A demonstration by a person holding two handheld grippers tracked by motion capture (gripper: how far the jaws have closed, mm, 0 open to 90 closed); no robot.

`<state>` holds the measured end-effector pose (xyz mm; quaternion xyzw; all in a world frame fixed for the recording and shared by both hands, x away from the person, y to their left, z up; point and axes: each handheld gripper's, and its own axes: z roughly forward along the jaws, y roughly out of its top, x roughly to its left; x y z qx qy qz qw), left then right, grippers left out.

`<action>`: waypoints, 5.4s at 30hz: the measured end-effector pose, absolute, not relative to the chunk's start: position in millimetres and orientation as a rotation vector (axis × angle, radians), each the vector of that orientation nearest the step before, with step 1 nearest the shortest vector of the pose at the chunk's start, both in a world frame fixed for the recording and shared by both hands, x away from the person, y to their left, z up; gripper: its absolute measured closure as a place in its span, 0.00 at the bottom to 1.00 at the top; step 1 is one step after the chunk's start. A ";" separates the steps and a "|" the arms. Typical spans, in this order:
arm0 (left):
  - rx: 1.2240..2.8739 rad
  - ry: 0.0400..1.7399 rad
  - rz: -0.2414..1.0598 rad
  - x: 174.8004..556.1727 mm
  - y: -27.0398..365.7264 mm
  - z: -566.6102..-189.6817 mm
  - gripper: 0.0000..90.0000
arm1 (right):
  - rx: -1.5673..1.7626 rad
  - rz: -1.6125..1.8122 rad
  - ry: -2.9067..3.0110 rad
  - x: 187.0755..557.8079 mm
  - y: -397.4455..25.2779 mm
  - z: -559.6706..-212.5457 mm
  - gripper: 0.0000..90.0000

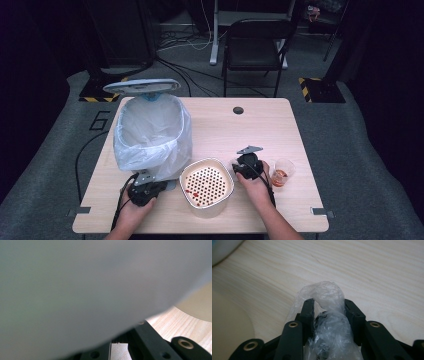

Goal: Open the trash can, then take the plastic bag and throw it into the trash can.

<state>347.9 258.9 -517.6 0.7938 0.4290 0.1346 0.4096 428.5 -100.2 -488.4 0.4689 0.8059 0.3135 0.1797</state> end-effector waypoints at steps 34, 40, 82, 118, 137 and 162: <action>2.009 1.071 0.329 348.8 259.3 -517.0 1.00 | 0.893 1.216 2.323 430.3 -48.7 -304.6 0.72; 2.013 1.074 0.334 348.8 259.2 -516.9 1.00 | 0.820 1.281 2.344 428.4 -31.7 -288.0 0.72; 1.974 1.105 0.322 347.7 256.8 -517.6 1.00 | 0.580 1.407 2.385 445.5 96.8 -273.8 0.72; 2.000 1.109 0.317 347.3 259.2 -516.6 1.00 | 0.707 1.318 2.358 409.4 5.3 -295.3 0.59; 1.991 1.092 0.300 348.2 260.3 -517.5 1.00 | 0.899 1.212 2.355 382.8 -56.1 -372.8 0.66; 1.991 1.087 0.303 348.1 260.0 -517.6 1.00 | 1.045 1.197 2.420 372.1 -80.7 -419.0 0.84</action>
